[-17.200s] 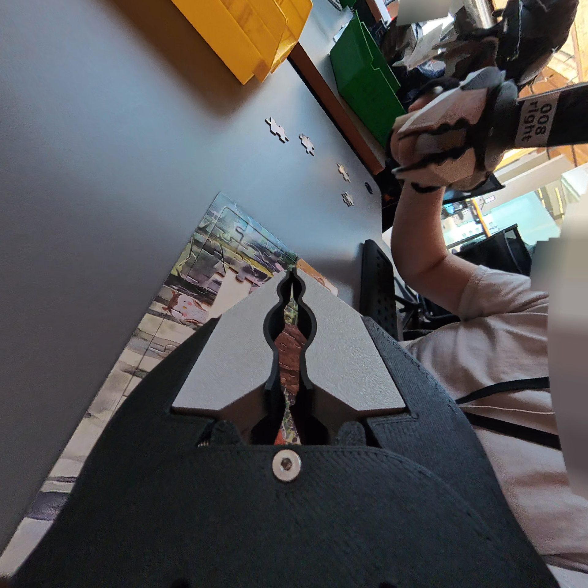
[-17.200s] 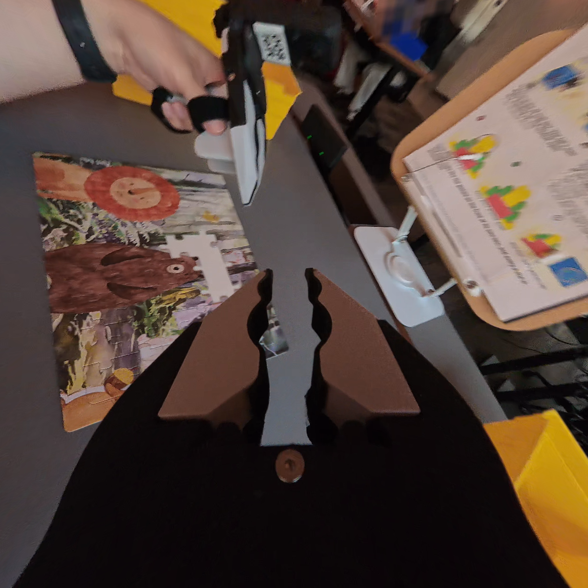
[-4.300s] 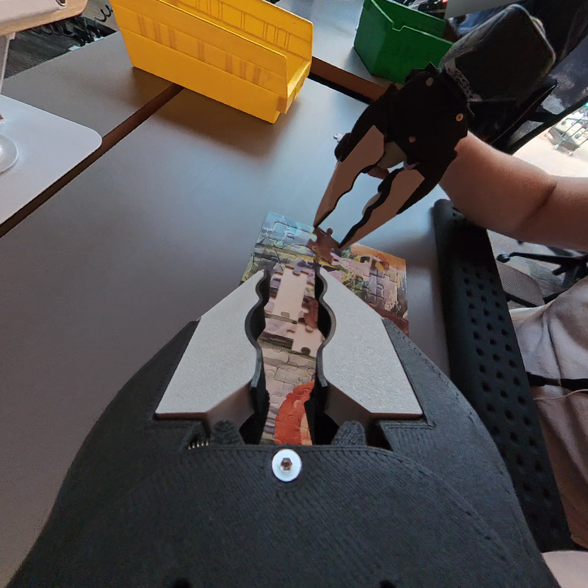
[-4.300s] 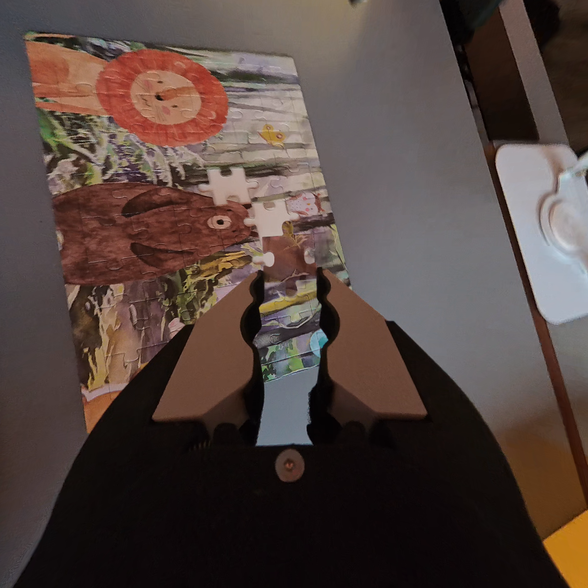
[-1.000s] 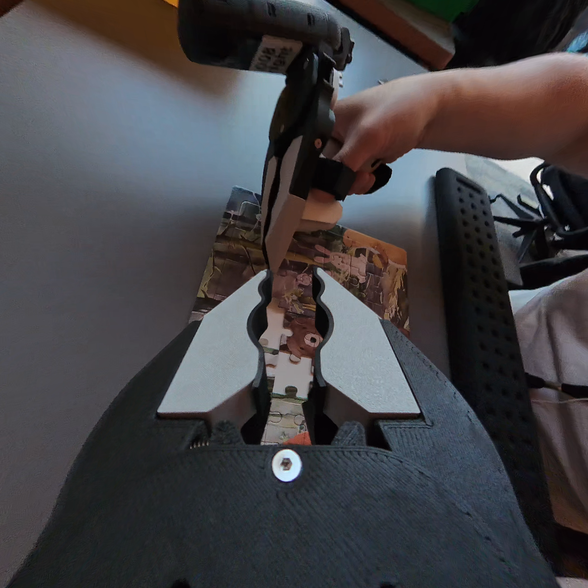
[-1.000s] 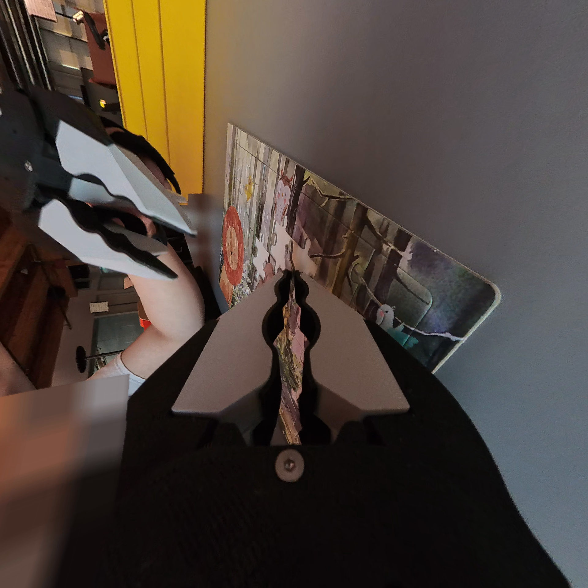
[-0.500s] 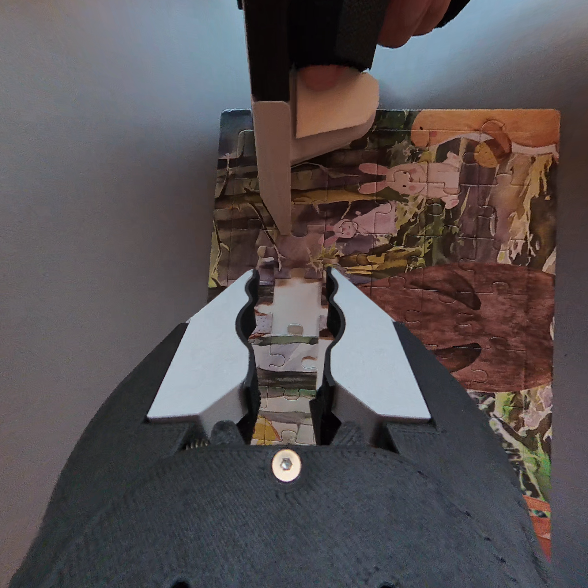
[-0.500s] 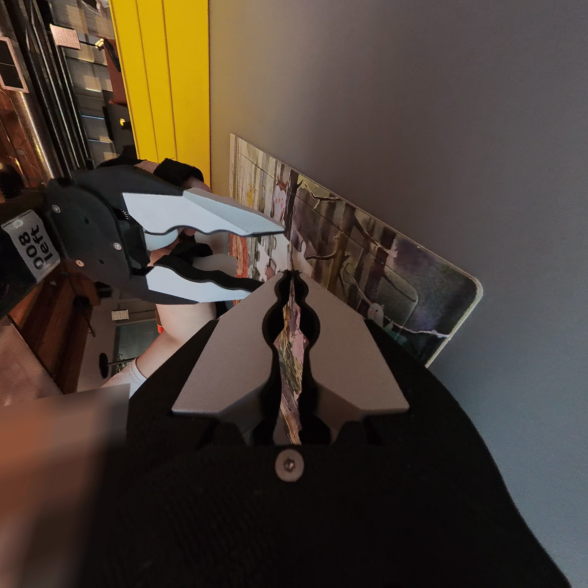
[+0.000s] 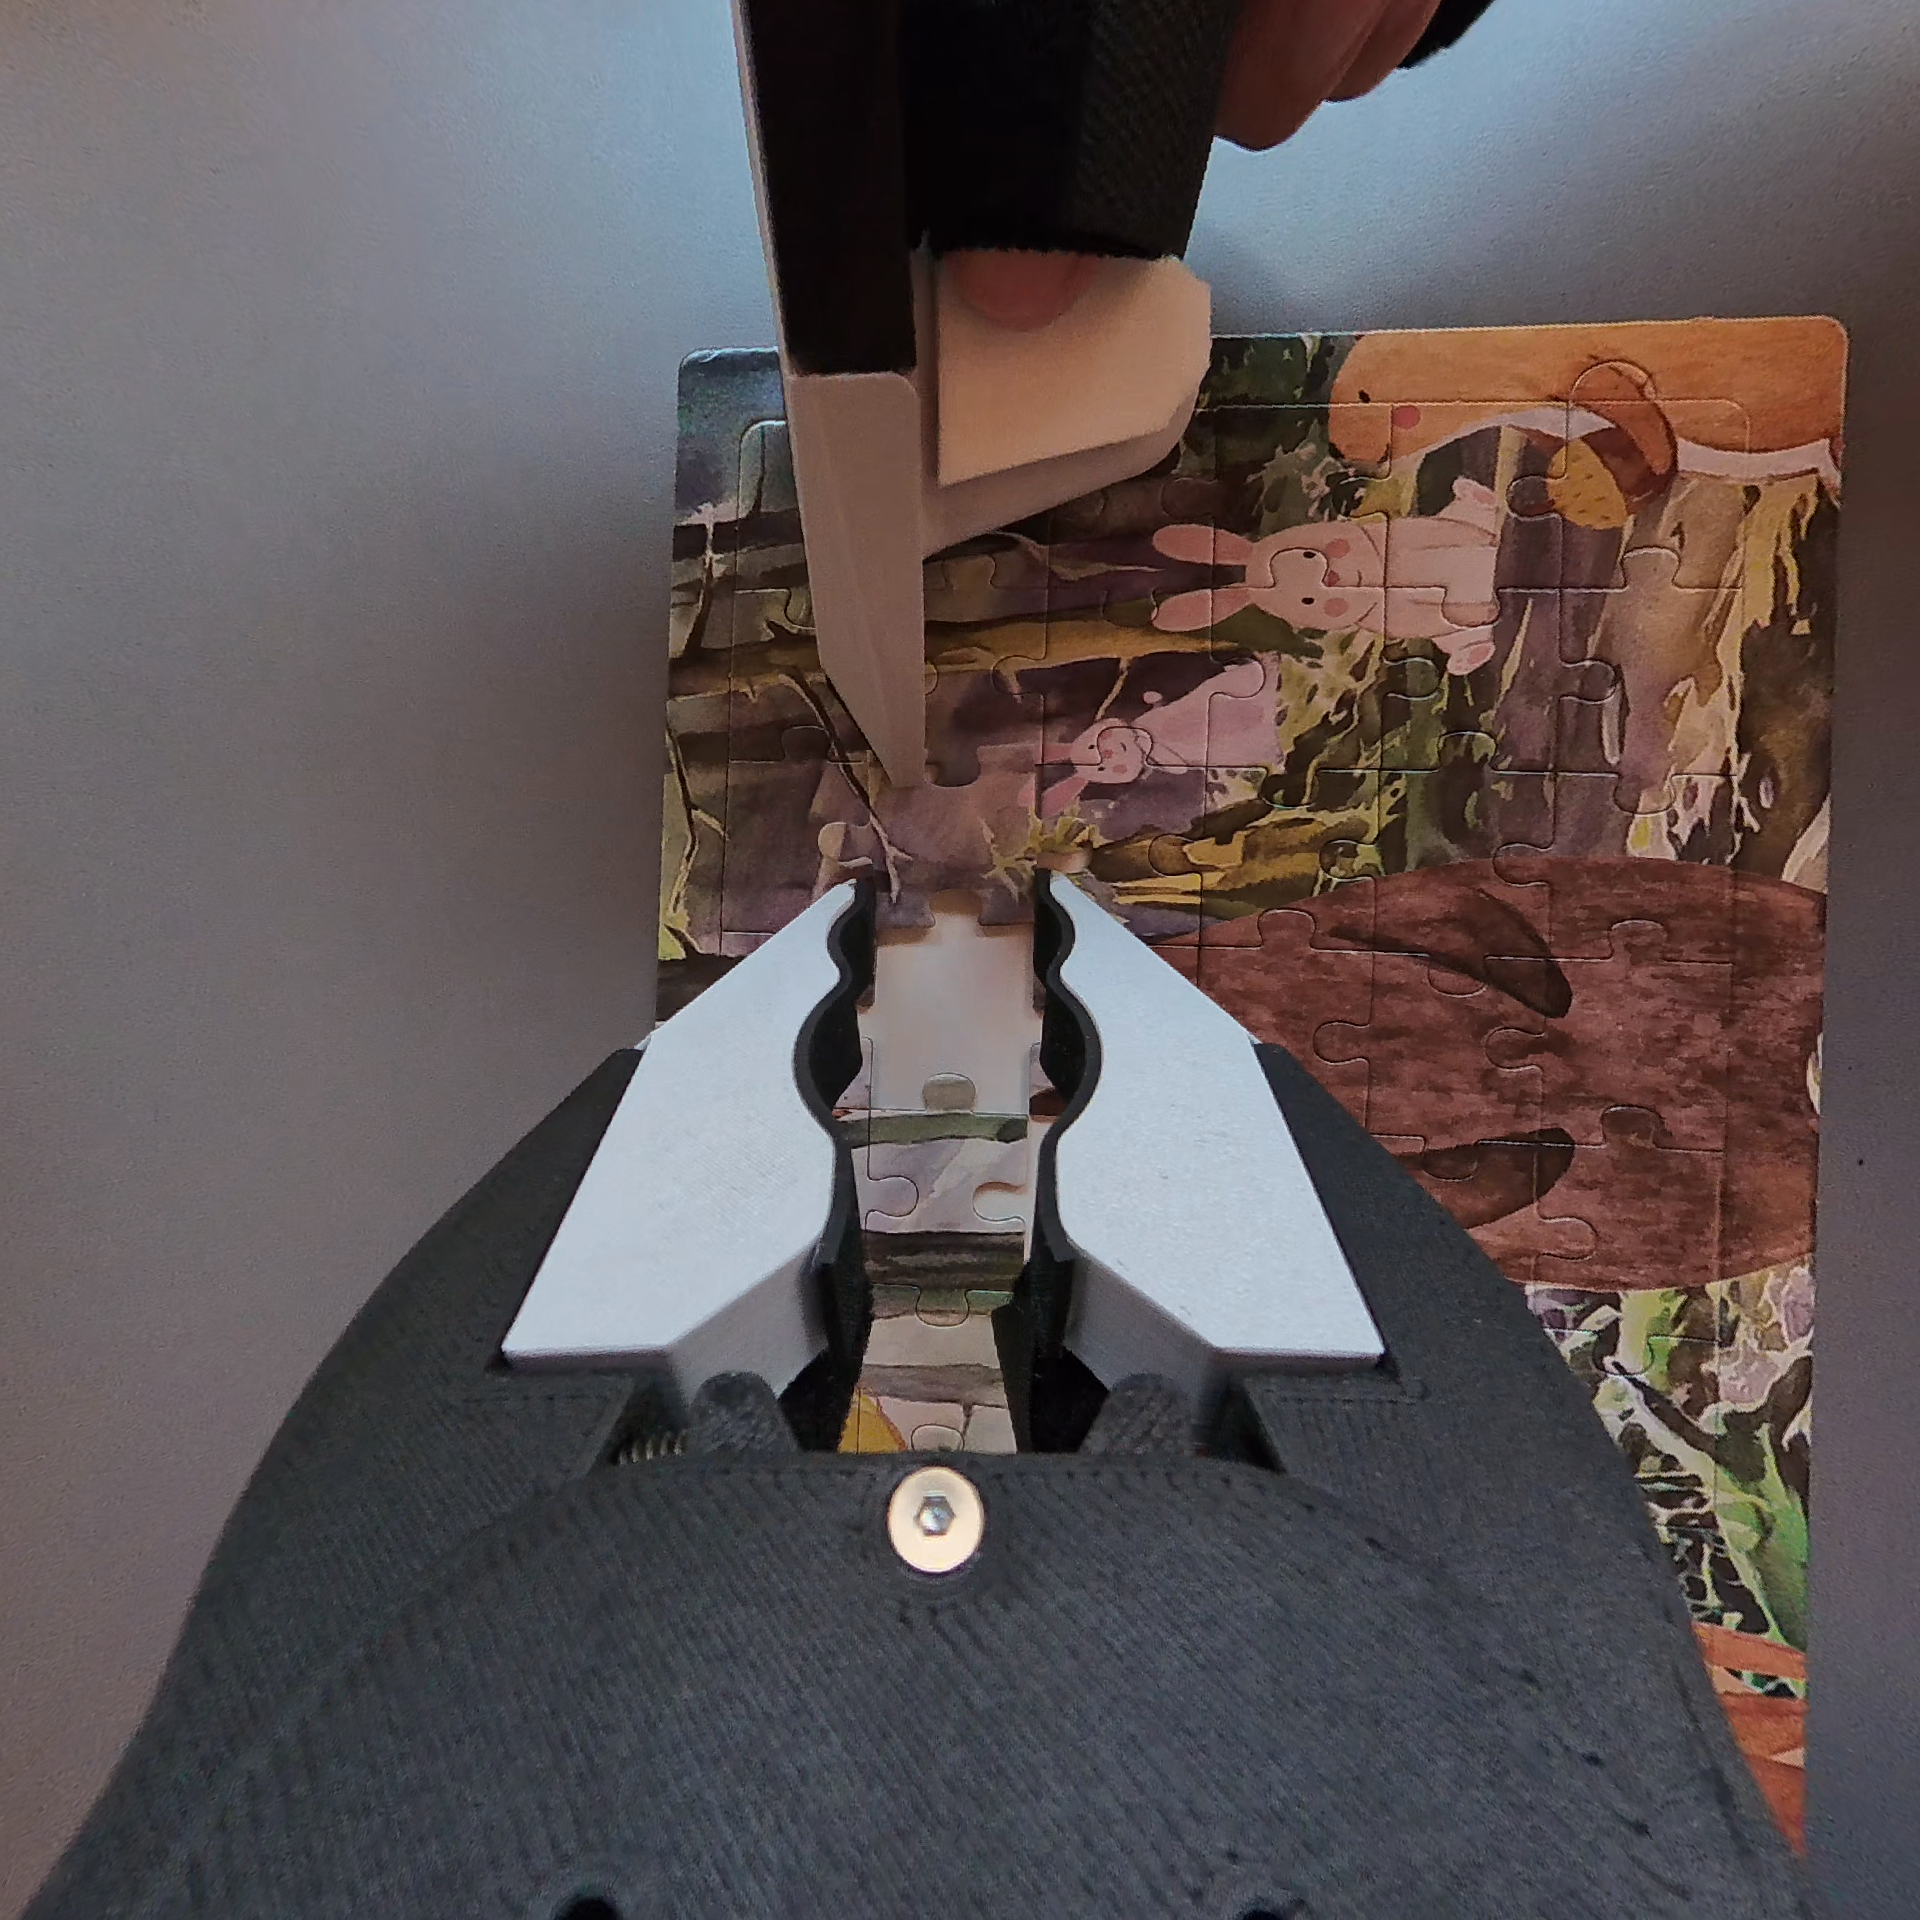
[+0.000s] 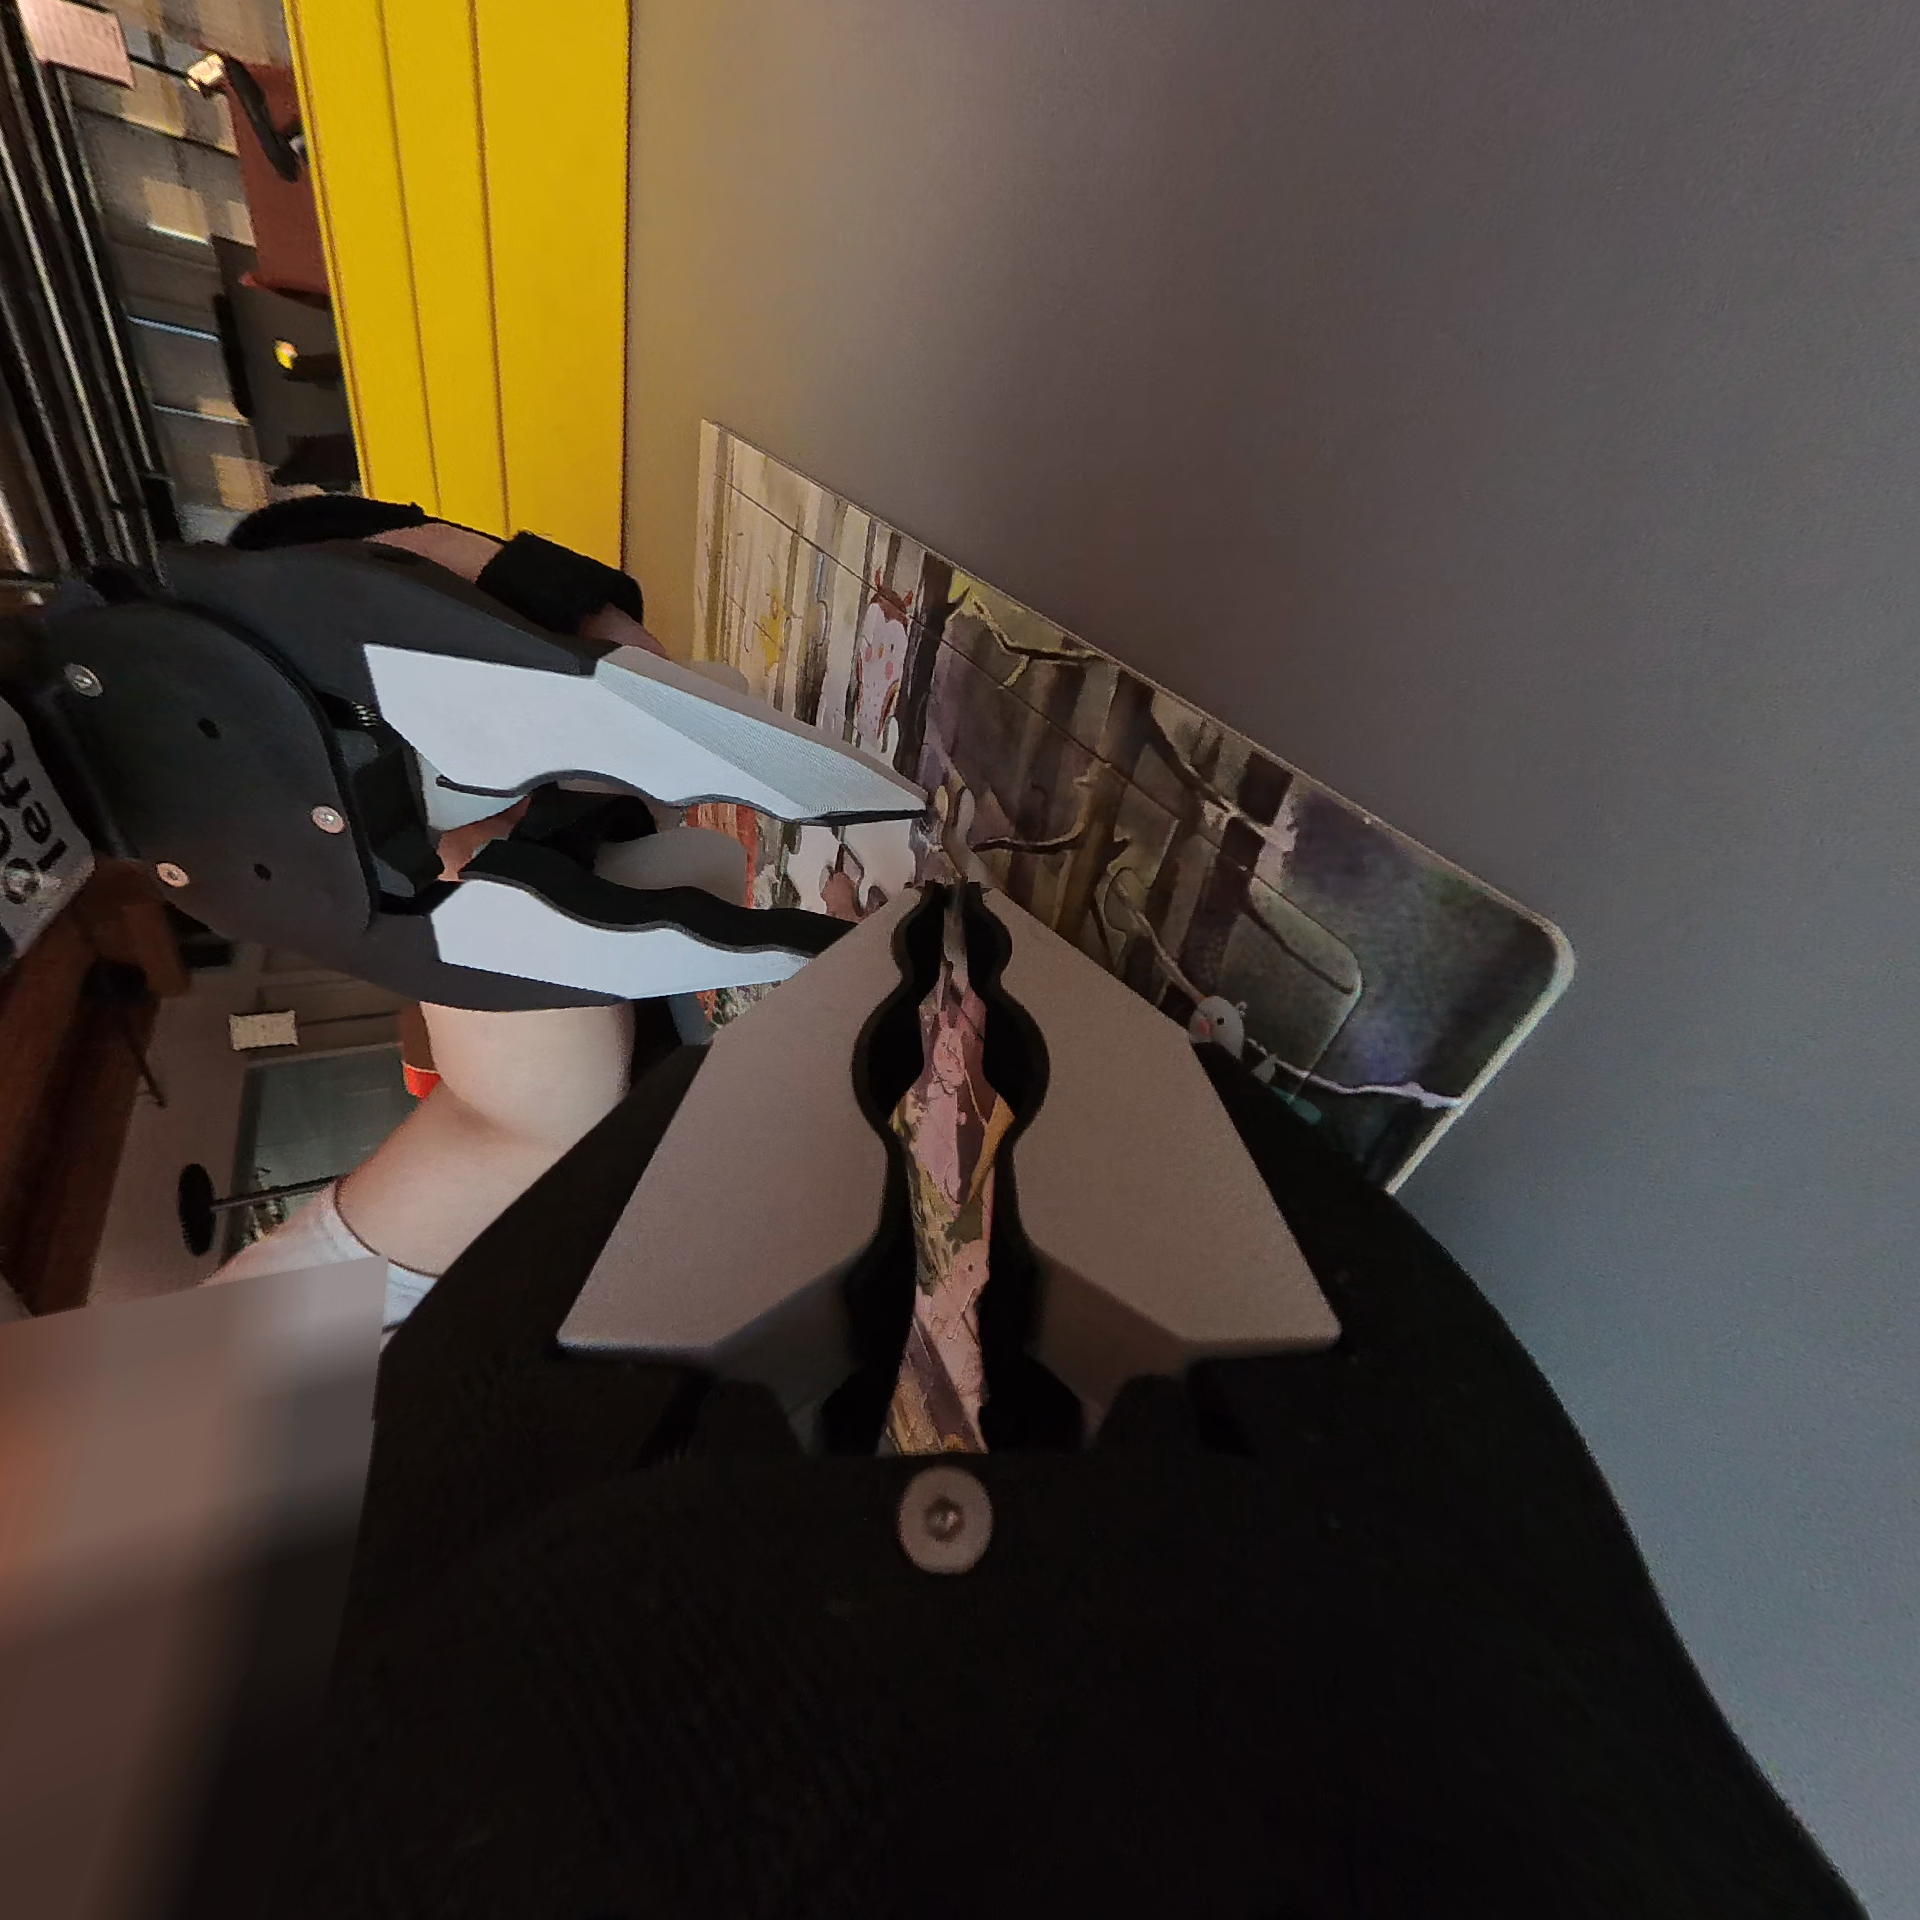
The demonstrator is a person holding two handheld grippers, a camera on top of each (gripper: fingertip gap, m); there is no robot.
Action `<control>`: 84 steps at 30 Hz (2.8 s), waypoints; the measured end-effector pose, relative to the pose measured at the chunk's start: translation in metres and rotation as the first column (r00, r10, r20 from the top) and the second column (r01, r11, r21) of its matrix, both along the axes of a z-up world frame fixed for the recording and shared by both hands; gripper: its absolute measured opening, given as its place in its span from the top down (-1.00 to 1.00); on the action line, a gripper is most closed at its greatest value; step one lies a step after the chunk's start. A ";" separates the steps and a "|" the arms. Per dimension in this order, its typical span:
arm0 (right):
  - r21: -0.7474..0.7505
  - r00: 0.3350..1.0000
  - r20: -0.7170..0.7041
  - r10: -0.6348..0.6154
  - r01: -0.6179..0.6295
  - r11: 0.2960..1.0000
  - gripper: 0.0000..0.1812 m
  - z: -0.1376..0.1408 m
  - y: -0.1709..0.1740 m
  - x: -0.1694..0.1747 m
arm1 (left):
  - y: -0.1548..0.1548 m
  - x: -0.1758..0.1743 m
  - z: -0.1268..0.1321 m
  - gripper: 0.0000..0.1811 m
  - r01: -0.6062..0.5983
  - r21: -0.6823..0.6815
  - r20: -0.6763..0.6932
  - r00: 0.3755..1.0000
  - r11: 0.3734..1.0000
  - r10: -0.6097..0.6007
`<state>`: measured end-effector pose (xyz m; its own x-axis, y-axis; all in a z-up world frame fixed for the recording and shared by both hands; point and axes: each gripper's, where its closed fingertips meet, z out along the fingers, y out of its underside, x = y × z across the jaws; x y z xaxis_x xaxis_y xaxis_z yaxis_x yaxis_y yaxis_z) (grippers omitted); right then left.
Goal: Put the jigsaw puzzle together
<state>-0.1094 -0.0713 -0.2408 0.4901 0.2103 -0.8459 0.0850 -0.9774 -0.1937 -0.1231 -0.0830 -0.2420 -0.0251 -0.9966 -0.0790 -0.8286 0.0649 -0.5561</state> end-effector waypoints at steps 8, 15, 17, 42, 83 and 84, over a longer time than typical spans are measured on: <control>0.247 0.986 0.049 0.160 -0.168 0.954 0.79 0.028 -0.001 0.000 | 0.000 0.000 0.000 0.69 -0.009 -0.017 0.002 1.000 1.000 0.009; 0.710 0.764 0.570 0.303 -0.643 0.286 0.62 0.022 -0.016 0.006 | 0.000 0.000 0.000 0.69 -0.005 -0.010 -0.003 1.000 1.000 0.005; 0.687 0.723 0.623 0.298 -0.688 0.231 0.58 0.015 -0.017 0.005 | 0.000 0.000 0.000 0.69 -0.004 -0.009 -0.003 1.000 1.000 0.004; 0.591 0.684 0.636 0.357 -0.729 0.346 0.67 0.000 -0.011 -0.001 | 0.007 -0.012 0.001 0.66 -0.046 -0.033 -0.012 0.999 0.998 0.045; 0.668 0.805 0.506 0.308 -0.592 0.451 1.00 -0.002 -0.003 -0.002 | 0.006 -0.001 0.000 0.84 -0.052 -0.098 0.048 0.997 0.994 0.057; 0.671 0.810 0.500 0.307 -0.586 0.454 1.00 -0.002 -0.003 -0.002 | 0.005 0.000 0.000 0.84 -0.052 -0.099 0.048 0.997 0.994 0.057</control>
